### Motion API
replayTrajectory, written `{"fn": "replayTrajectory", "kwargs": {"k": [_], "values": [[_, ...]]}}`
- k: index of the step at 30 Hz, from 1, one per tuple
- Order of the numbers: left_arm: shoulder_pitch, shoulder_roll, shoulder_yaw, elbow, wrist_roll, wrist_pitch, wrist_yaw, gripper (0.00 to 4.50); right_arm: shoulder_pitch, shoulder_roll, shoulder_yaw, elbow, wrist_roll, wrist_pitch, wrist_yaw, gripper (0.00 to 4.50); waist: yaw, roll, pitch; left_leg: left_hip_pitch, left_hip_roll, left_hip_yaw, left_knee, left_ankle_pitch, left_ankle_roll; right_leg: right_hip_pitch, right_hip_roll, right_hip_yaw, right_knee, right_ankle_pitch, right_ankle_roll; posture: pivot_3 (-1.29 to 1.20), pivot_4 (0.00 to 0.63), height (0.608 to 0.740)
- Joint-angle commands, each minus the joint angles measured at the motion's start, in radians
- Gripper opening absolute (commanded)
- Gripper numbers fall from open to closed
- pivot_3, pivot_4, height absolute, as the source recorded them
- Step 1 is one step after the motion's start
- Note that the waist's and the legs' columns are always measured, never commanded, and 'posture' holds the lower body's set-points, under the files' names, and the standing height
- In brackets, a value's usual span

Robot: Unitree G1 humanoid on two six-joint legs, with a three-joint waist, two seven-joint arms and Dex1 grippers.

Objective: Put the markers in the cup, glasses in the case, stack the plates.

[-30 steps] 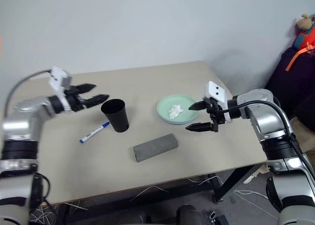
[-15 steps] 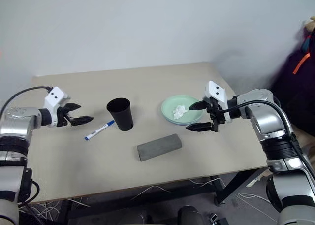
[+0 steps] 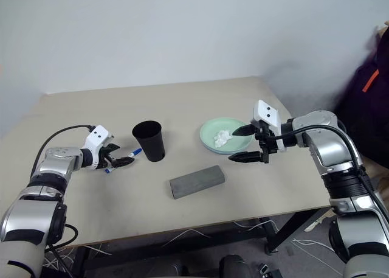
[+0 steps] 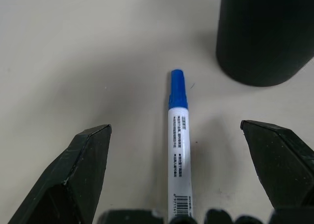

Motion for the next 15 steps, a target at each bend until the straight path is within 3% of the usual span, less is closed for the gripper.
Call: {"fn": "replayTrajectory", "kwargs": {"k": [1, 15], "values": [[-0.031, -0.001, 0.016, 0.027, 0.010, -0.019, 0.040, 4.49, -0.017, -0.010, -0.039, -0.037, 0.017, -0.001, -0.008, 4.50, 0.000, 0.000, 0.000, 0.000, 0.000, 0.000, 0.000, 0.000, 0.000, 0.000, 0.000, 0.000, 0.000, 0.000, 0.000, 0.00, 0.000, 0.727], [0.024, -0.036, 0.044, 0.068, 0.010, 0.002, 0.061, 4.49, -0.015, -0.012, -0.044, -0.038, 0.015, 0.000, -0.008, 4.50, 0.001, 0.001, -0.001, 0.001, 0.000, 0.000, 0.000, 0.000, 0.000, 0.001, 0.000, 0.000, 0.001, 0.000, 0.000, 0.00, 0.000, 0.727]]}}
